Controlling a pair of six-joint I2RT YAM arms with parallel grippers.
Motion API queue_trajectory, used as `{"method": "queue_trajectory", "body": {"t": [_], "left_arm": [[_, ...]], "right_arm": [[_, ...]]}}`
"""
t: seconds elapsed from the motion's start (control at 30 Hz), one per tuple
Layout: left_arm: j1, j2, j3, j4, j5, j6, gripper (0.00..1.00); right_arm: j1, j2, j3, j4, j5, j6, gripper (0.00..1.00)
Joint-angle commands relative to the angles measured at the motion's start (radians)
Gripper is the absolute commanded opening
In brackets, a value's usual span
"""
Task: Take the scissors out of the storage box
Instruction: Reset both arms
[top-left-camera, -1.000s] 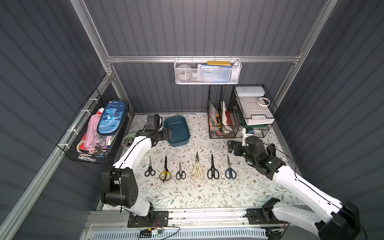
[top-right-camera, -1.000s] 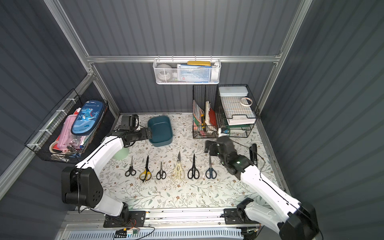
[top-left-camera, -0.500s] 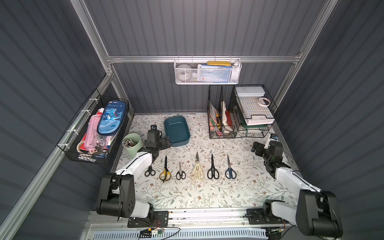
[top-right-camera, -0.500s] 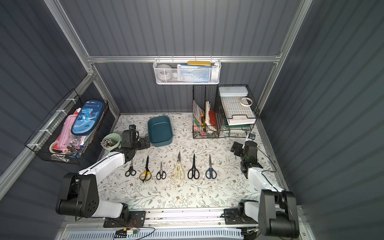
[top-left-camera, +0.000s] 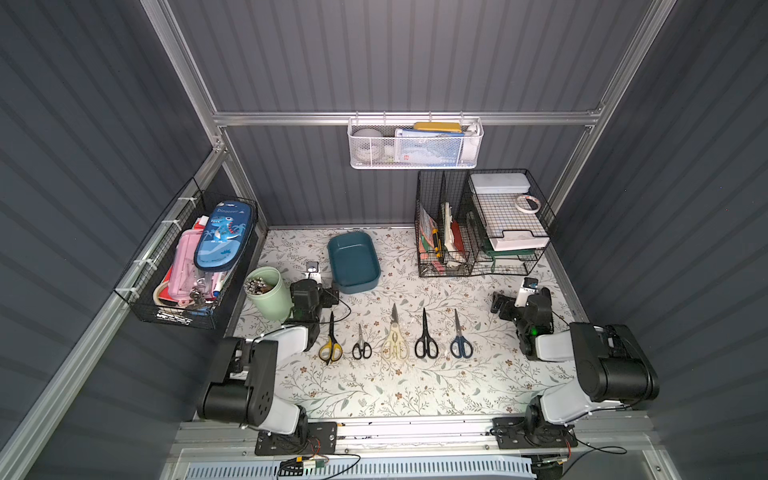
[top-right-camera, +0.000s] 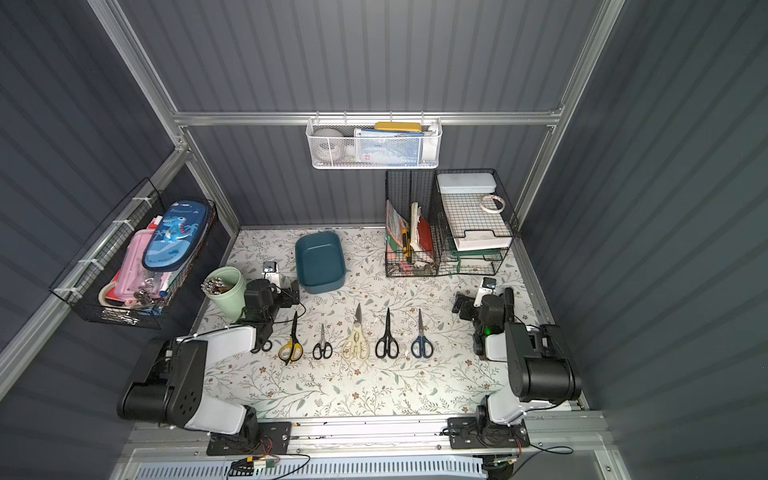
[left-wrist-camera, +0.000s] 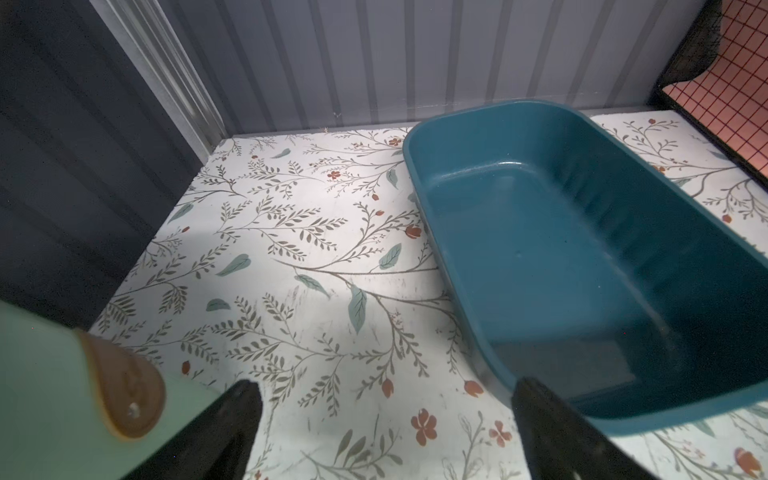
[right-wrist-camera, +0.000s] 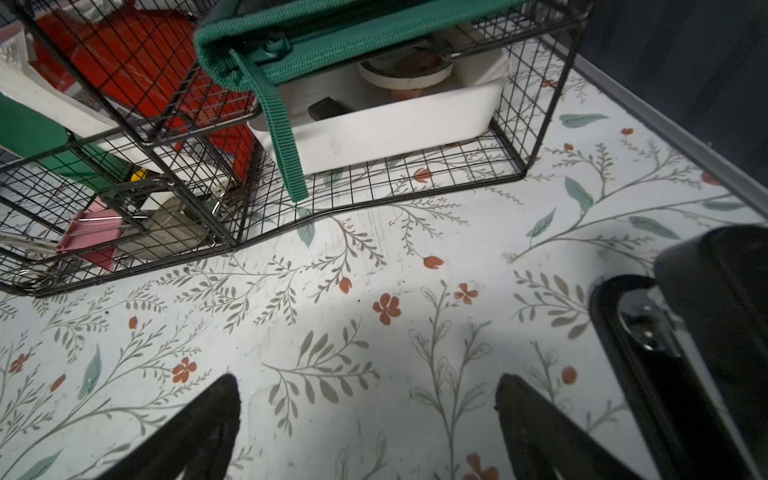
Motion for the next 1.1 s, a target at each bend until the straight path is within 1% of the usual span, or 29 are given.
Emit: {"method": "queue_trajectory", "body": {"t": [0.0,0.1,0.13,0.17,0.23,0.27,0.3,0.33,0.37,0.4,0.57,0.83,0.97,1.07], "left_arm": [[0.007,0.088,-0.047,0.289,0.047,0.037,0.99],[0.008,0.169,-0.091,0.457,0.086,0.055,0.99],[0.013,0.173,-0.087,0.45,0.109,0.062,0.99],[0.018,0.155,-0.074,0.385,0.128,0.06,0.99],[0.024,0.174,-0.084,0.443,0.141,0.062,0.99],[0.024,0.159,-0.074,0.392,0.142,0.063,0.99],[0.025,0.163,-0.072,0.396,0.134,0.056,1.0],[0.025,0.172,-0.072,0.413,0.095,0.035,0.99],[0.025,0.166,-0.063,0.377,0.035,0.012,1.0],[0.025,0.164,-0.051,0.353,0.032,0.004,0.99],[0.027,0.167,-0.055,0.367,0.016,0.001,0.99],[0.027,0.168,-0.053,0.361,0.021,0.002,0.99],[0.035,0.171,-0.037,0.343,0.055,0.004,0.99],[0.036,0.168,-0.046,0.352,0.05,0.002,0.99]], "right_arm": [[0.003,-0.041,0.042,-0.003,-0.02,-0.021,0.99],[0.003,-0.019,0.043,0.033,-0.031,-0.021,0.99],[0.003,-0.013,0.043,0.047,-0.036,-0.025,0.99],[0.003,-0.005,0.042,0.059,-0.041,-0.028,0.99],[0.004,0.004,0.039,0.079,-0.046,-0.029,0.99],[0.004,0.006,0.04,0.081,-0.045,-0.03,0.99],[0.005,0.006,0.04,0.081,-0.045,-0.029,0.99],[0.005,0.006,0.04,0.08,-0.043,-0.031,0.99],[0.005,0.006,0.04,0.078,-0.044,-0.031,0.99],[0.006,0.007,0.042,0.077,-0.042,-0.031,0.99],[0.014,0.005,0.052,0.057,-0.035,-0.04,0.99],[0.016,0.006,0.054,0.051,-0.031,-0.041,0.99],[0.018,0.006,0.056,0.046,-0.03,-0.043,0.99],[0.019,0.005,0.056,0.046,-0.028,-0.044,0.99]]}}
